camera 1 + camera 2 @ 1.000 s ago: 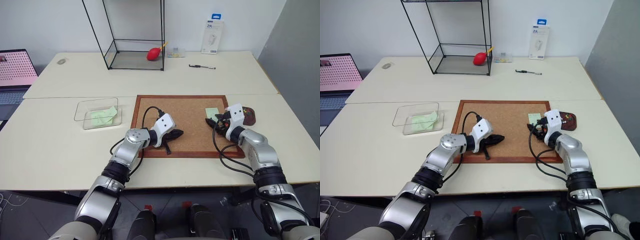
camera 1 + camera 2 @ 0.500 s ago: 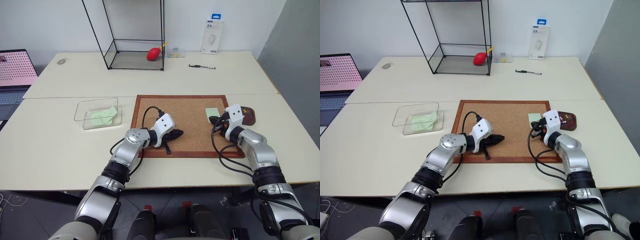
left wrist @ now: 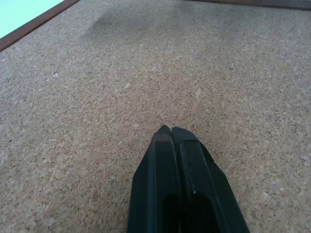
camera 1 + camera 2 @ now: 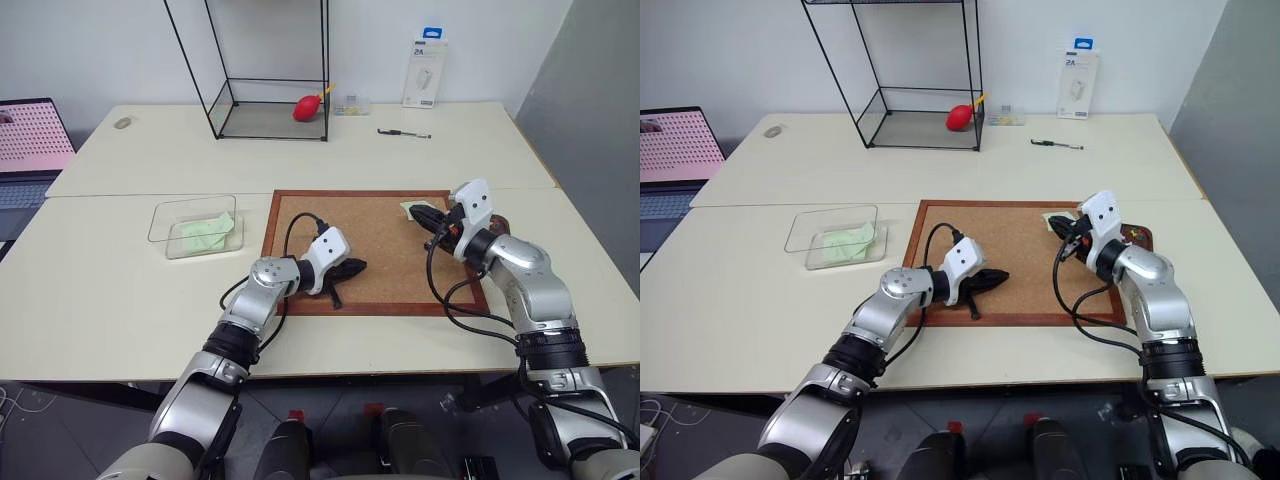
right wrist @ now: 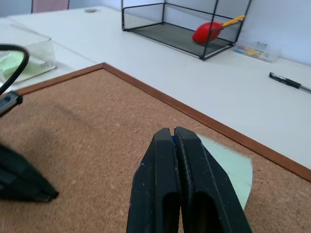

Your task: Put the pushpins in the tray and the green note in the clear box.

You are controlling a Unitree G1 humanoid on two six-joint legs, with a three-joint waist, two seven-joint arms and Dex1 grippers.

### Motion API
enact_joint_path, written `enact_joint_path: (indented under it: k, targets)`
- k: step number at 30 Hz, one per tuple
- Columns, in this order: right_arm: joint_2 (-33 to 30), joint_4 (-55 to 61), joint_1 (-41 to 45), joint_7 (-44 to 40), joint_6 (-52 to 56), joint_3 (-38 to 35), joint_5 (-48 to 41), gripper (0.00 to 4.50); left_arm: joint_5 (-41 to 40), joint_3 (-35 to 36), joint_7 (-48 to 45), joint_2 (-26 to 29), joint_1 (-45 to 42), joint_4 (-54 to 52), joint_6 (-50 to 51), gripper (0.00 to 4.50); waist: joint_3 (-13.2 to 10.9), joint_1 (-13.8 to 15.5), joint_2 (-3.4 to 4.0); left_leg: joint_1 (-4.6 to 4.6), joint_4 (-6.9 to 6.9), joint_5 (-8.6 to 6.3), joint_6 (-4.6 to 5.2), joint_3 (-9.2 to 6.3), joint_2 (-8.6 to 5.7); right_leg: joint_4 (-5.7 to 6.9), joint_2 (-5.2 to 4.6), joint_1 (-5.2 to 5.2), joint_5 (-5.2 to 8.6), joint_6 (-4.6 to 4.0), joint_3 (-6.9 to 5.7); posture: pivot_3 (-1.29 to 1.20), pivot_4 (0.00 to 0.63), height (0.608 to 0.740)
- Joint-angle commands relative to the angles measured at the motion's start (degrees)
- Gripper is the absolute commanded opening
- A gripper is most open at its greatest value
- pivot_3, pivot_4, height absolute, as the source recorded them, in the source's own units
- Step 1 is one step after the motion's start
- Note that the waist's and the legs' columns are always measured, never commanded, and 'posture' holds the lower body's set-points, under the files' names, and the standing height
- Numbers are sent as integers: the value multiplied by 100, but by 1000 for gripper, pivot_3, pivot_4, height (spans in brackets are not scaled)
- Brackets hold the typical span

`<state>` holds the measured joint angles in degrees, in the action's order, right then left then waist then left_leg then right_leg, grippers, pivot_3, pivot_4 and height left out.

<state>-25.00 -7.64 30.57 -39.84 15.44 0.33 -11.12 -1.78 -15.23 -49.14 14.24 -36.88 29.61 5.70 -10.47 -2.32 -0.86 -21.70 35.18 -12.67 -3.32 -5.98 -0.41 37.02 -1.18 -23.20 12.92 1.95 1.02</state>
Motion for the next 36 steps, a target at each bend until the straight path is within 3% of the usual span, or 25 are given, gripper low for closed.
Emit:
enact_joint_path:
  k: [1,4,20,28,36]
  targets:
    - [-164,371,-68,-109,-381,159,219,13,-116,255,239,-74,-12,96,450,0,0,3,0,0,0,0,0,0,0,0,0,0,0,0,1,0,150,740]
    - [-194,394,-120,-98,-622,269,375,13,-442,567,263,-127,-41,-169,843,0,-2,-5,-4,-1,1,0,0,0,0,0,-1,0,0,1,0,0,150,740]
    - [-229,302,-139,-158,-1447,487,768,0,-1169,992,310,-49,200,-1595,2248,3027,-13,-40,-13,-21,-5,0,-2,-5,0,-8,-1,-17,1,-1,-3,0,150,740]
    - [-238,458,-188,-185,-1413,454,689,0,-718,688,566,-37,116,-1390,1512,4442,-13,-38,-13,-20,-5,0,-2,-4,0,-8,-1,-17,1,-1,-2,0,150,740]
    - [-80,1121,-180,-196,-261,367,87,0,-217,461,598,-124,-517,-522,188,4442,-14,7,-14,-21,-5,0,-2,-3,-1,-8,-2,-17,1,-1,-1,0,150,740]
